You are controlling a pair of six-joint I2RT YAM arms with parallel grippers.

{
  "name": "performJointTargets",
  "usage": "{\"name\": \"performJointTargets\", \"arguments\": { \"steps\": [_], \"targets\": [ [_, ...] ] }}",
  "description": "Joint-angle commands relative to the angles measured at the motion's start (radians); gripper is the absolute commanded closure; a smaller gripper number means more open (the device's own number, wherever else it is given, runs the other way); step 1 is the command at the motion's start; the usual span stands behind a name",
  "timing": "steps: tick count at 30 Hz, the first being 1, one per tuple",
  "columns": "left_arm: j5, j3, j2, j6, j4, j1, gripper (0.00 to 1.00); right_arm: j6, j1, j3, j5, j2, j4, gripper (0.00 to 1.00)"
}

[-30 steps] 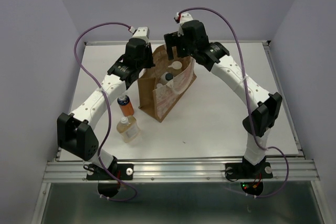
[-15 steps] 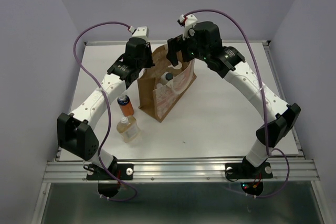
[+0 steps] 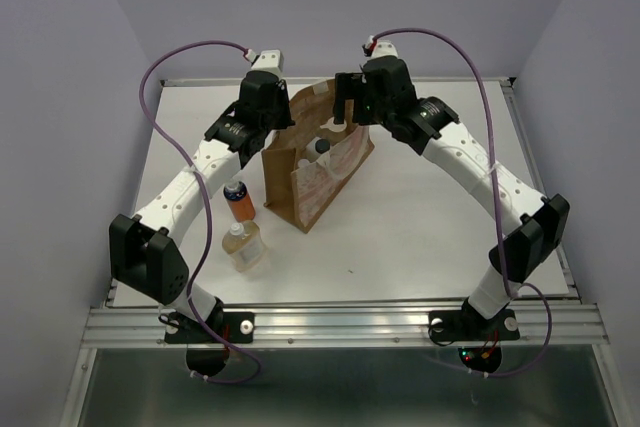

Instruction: Place the personal care products into the canvas bag

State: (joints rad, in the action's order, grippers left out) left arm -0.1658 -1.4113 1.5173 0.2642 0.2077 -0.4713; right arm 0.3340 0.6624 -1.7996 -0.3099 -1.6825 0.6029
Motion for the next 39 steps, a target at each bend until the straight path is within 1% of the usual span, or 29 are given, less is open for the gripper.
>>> {"name": "performJointTargets", "arguments": {
  "steps": [1, 5, 6, 10, 12, 13, 14, 15, 16, 18, 19, 23, 24, 25, 31, 36, 39],
  "targets": [
    [-0.018, -0.058, -0.003, 0.007, -0.028, -0.006, 1.0, 0.094, 0.008, -0.006, -0.035, -0.019, 0.005, 0.0],
    [-0.021, -0.06, 0.0, 0.007, -0.028, -0.006, 1.0, 0.14, 0.008, 0.023, -0.043, -0.043, 0.035, 0.0],
    [-0.023, -0.06, 0.001, 0.009, -0.027, -0.006, 1.0, 0.145, 0.008, 0.025, -0.049, -0.048, 0.066, 0.0],
    [-0.023, -0.046, -0.006, 0.017, -0.031, -0.006, 1.0, 0.183, 0.008, 0.034, -0.136, -0.063, 0.15, 0.0],
    [-0.023, -0.041, -0.008, 0.02, -0.034, -0.006, 1.0, 0.192, 0.008, 0.061, -0.097, -0.059, 0.144, 0.02],
    [-0.023, -0.04, -0.009, 0.02, -0.034, -0.006, 1.0, 0.194, 0.008, 0.068, -0.074, -0.059, 0.138, 0.07],
    [-0.024, -0.038, -0.009, 0.021, -0.036, -0.006, 1.0, 0.197, 0.008, 0.072, -0.049, -0.06, 0.127, 0.15],
    [-0.026, -0.037, -0.011, 0.027, -0.036, -0.006, 1.0, 0.197, 0.008, 0.074, -0.029, -0.063, 0.114, 0.41],
    [-0.028, -0.035, -0.011, 0.029, -0.036, -0.006, 1.0, 0.198, 0.017, 0.063, -0.015, -0.066, 0.112, 0.54],
    [-0.031, -0.029, -0.014, 0.043, -0.036, -0.006, 1.0, 0.198, 0.017, 0.048, -0.02, -0.075, 0.113, 0.73],
    [-0.029, -0.022, -0.017, 0.046, -0.039, -0.006, 1.0, 0.191, 0.017, 0.039, -0.032, -0.077, 0.113, 0.77],
    [-0.028, 0.0, -0.029, 0.072, -0.044, -0.006, 1.0, 0.165, 0.017, 0.017, -0.054, -0.088, 0.116, 0.85],
    [-0.024, 0.003, -0.034, 0.078, -0.044, -0.007, 1.0, 0.155, 0.017, 0.0, -0.057, -0.095, 0.12, 0.95],
    [-0.018, 0.012, -0.037, 0.089, -0.044, -0.007, 1.0, 0.133, 0.017, -0.01, -0.067, -0.1, 0.123, 0.99],
    [-0.052, 0.052, -0.08, 0.121, -0.033, -0.013, 1.0, 0.054, 0.017, -0.078, -0.109, -0.118, 0.164, 0.99],
    [-0.147, 0.049, -0.097, 0.153, 0.024, -0.013, 1.0, 0.031, 0.006, -0.04, -0.098, -0.095, 0.187, 0.99],
    [-0.193, 0.029, -0.095, 0.171, 0.061, -0.013, 0.93, 0.037, -0.003, 0.017, -0.1, -0.063, 0.189, 0.99]
  ]
}}
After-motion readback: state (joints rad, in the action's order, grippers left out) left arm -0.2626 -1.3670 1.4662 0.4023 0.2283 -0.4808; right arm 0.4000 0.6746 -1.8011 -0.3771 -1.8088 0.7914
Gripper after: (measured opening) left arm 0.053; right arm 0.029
